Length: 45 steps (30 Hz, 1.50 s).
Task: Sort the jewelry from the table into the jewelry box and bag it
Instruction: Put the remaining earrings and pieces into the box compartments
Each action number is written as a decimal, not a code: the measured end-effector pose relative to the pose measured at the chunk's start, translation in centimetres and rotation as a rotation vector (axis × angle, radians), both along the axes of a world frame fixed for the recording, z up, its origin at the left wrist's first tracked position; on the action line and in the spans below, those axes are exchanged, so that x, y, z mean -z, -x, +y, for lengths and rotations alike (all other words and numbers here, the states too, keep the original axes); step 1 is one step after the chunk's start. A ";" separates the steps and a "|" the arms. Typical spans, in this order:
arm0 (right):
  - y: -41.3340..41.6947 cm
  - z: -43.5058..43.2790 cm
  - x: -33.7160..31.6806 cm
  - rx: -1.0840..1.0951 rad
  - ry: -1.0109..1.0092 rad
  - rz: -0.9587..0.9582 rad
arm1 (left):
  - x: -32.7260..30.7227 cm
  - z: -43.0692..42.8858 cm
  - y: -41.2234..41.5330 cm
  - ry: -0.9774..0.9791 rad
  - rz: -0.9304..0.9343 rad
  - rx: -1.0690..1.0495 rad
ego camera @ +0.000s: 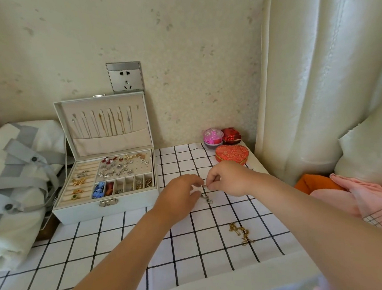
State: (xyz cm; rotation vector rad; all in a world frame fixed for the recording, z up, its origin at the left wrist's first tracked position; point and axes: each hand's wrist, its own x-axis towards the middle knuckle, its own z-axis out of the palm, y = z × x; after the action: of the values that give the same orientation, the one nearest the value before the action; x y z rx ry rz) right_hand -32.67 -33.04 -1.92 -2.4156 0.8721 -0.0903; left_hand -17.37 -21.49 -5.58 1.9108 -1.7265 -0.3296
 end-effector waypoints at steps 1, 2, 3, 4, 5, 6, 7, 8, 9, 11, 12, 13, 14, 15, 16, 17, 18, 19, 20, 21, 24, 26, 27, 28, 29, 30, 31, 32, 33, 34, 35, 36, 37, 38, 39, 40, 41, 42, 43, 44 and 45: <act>0.0 0.0 -0.2 0.016 -0.022 -0.043 | -0.1 0.0 0.1 0.029 0.035 -0.002; 0.0 0.0 -0.4 0.033 -0.043 -0.078 | -0.2 -0.1 0.2 0.057 0.073 -0.009; 0.1 0.1 -0.5 0.050 -0.070 -0.108 | -0.3 -0.3 0.3 0.085 0.111 -0.023; 0.2 0.2 -0.6 0.069 -0.106 -0.133 | -0.5 -0.4 0.4 0.113 0.146 -0.045; 0.2 0.2 -0.7 0.087 -0.142 -0.160 | -0.7 -0.6 0.5 0.138 0.177 -0.072; 0.3 0.2 -0.7 0.108 -0.168 -0.187 | -0.8 -0.8 0.5 0.158 0.202 -0.101; 0.3 0.2 -0.8 0.130 -0.181 -0.210 | -0.9 -0.9 0.6 0.168 0.223 -0.126; 0.4 0.2 -0.8 0.150 -0.182 -0.226 | -1.0 -1.0 0.6 0.171 0.234 -0.146; 0.4 0.2 -0.9 0.164 -0.175 -0.232 | -1.1 -1.0 0.7 0.165 0.234 -0.160; 0.5 0.2 -0.8 0.152 -0.144 -0.176 | -1.1 -0.8 0.7 0.137 0.205 -0.167; 0.6 0.2 -0.7 0.128 -0.121 -0.109 | -1.0 -0.7 0.7 0.118 0.186 -0.163; 0.7 0.3 -0.6 0.104 -0.100 -0.031 | -0.8 -0.5 0.7 0.099 0.166 -0.156; 0.7 0.4 -0.3 0.090 -0.086 0.041 | -0.6 -0.4 0.7 0.084 0.145 -0.148; 0.6 0.6 0.0 0.086 -0.078 0.099 | -0.5 -0.2 0.7 0.075 0.125 -0.141; 0.5 0.7 0.2 0.089 -0.071 0.138 | -0.2 0.0 0.7 0.070 0.114 -0.135; 0.3 0.9 0.5 0.095 -0.060 0.161 | -0.1 0.1 0.7 0.070 0.107 -0.132; 0.1 1.0 0.6 0.100 -0.045 0.172 | 0.1 0.1 0.7 0.071 0.099 -0.132; -0.1 1.2 0.8 0.103 -0.031 0.179 | 0.2 0.2 0.8 0.071 0.088 -0.135; -0.3 1.3 0.9 0.104 -0.018 0.189 | 0.3 0.2 0.9 0.071 0.077 -0.139; -0.4 1.5 0.9 0.102 -0.003 0.204 | 0.4 0.2 0.9 0.072 0.068 -0.141; -0.8 1.7 0.8 0.088 0.032 0.260 | 0.4 0.3 0.9 0.069 0.055 -0.129; -1.1 1.7 0.7 0.079 0.029 0.294 | 0.3 0.4 0.8 0.066 0.059 -0.121; -1.2 1.8 0.7 0.079 0.026 0.306 | 0.3 0.5 0.7 0.063 0.064 -0.119; -1.3 1.8 0.8 0.080 0.025 0.316 | 0.3 0.5 0.6 0.062 0.068 -0.117; -1.4 1.8 0.8 0.078 0.026 0.323 | 0.3 0.6 0.5 0.063 0.071 -0.117; -1.5 1.8 0.8 0.076 0.031 0.326 | 0.3 0.7 0.5 0.064 0.073 -0.118; -1.5 1.9 0.8 0.075 0.041 0.321 | 0.3 0.8 0.4 0.064 0.075 -0.122; -1.5 1.9 0.7 0.075 0.051 0.314 | 0.3 0.9 0.3 0.060 0.074 -0.127; -1.6 1.9 0.6 0.075 0.060 0.307 | 0.3 0.9 0.2 0.055 0.070 -0.131; -1.6 2.0 0.6 0.073 0.063 0.301 | 0.4 1.0 0.1 0.051 0.067 -0.136; -1.6 1.9 0.7 0.072 0.059 0.295 | 0.5 1.1 0.0 0.048 0.066 -0.139; -1.6 1.9 0.7 0.072 0.051 0.291 | 0.5 1.1 0.0 0.047 0.067 -0.141; -1.6 1.9 0.8 0.072 0.043 0.288 | 0.6 1.1 -0.1 0.043 0.068 -0.143; -1.6 1.9 0.9 0.071 0.037 0.285 | 0.7 1.2 -0.1 0.036 0.072 -0.145; -1.6 1.8 1.0 0.072 0.031 0.279 | 0.7 1.2 -0.1 0.027 0.076 -0.146; -1.6 1.8 1.1 0.074 0.024 0.271 | 0.8 1.3 -0.1 0.019 0.081 -0.145; -1.6 1.7 1.1 0.076 0.019 0.263 | 0.9 1.3 0.0 0.015 0.086 -0.142; -1.6 1.7 1.2 0.076 0.014 0.258 | 0.9 1.3 0.0 0.015 0.092 -0.139; -1.5 1.6 1.2 0.074 0.007 0.255 | 1.0 1.3 0.0 0.016 0.097 -0.136; -1.5 1.6 1.1 0.070 -0.001 0.252 | 1.0 1.4 0.0 0.014 0.101 -0.132; -1.5 1.5 1.1 0.067 -0.008 0.249 | 1.0 1.4 0.0 0.009 0.104 -0.129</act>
State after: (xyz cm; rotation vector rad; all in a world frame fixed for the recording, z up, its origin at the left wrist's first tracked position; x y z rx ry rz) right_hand -31.16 -31.53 -3.02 -2.4246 1.0613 0.1929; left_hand -17.37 -20.11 -6.62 1.9522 -1.5274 -0.3652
